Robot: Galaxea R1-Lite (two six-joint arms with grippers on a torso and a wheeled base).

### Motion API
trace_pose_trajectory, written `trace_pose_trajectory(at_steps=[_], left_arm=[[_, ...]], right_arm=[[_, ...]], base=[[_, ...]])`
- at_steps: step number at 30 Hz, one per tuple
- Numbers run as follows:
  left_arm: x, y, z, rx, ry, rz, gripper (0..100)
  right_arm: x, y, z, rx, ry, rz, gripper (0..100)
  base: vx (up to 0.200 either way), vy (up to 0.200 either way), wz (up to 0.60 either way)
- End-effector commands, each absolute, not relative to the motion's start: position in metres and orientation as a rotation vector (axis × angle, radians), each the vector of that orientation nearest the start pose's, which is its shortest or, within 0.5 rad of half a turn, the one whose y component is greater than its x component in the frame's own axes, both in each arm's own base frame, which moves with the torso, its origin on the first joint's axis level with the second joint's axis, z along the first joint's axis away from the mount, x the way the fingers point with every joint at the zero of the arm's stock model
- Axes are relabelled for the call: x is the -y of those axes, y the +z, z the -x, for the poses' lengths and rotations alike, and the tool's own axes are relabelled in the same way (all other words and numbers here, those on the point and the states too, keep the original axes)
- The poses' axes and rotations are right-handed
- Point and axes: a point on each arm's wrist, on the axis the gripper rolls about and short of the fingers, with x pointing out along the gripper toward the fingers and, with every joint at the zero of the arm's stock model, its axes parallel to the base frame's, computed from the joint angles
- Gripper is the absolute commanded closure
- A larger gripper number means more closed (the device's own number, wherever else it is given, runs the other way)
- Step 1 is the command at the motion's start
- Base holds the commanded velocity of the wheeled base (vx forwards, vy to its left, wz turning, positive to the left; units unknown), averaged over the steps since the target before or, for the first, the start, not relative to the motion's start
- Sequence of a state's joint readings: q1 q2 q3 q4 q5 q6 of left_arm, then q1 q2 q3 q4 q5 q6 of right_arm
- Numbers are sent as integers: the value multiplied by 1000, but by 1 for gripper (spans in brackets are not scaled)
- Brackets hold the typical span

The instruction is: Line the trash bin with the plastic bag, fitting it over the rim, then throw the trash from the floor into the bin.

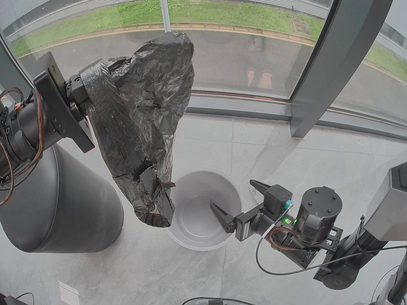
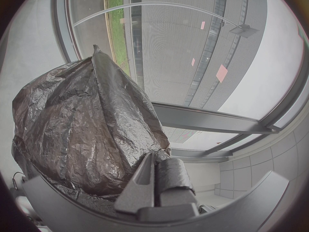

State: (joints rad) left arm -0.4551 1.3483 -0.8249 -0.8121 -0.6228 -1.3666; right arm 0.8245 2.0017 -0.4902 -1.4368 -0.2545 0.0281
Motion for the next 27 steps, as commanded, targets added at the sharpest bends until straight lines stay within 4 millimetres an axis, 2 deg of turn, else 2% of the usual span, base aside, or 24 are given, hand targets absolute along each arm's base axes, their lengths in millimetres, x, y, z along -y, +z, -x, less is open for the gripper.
trace_pose_trajectory(at_steps=[1,8,14,19,27], left_arm=[[115,294,-191,-506,-1095,1206,100],[120,298,-184,-478,-1086,1237,100],[120,301,-179,-473,-1100,1242,100],[121,302,-174,-480,-1116,1241,100],[117,303,-156,-497,-1153,1256,100]], right_arm=[[-251,82,-210,-99,628,32,0],[-280,76,-193,-94,685,39,0],[-289,71,-190,-120,689,62,0],[-298,65,-197,-115,682,66,0],[-320,54,-214,-73,619,94,0]], base=[[0,0,0],[0,0,0],[0,0,0],[0,0,0],[0,0,0]])
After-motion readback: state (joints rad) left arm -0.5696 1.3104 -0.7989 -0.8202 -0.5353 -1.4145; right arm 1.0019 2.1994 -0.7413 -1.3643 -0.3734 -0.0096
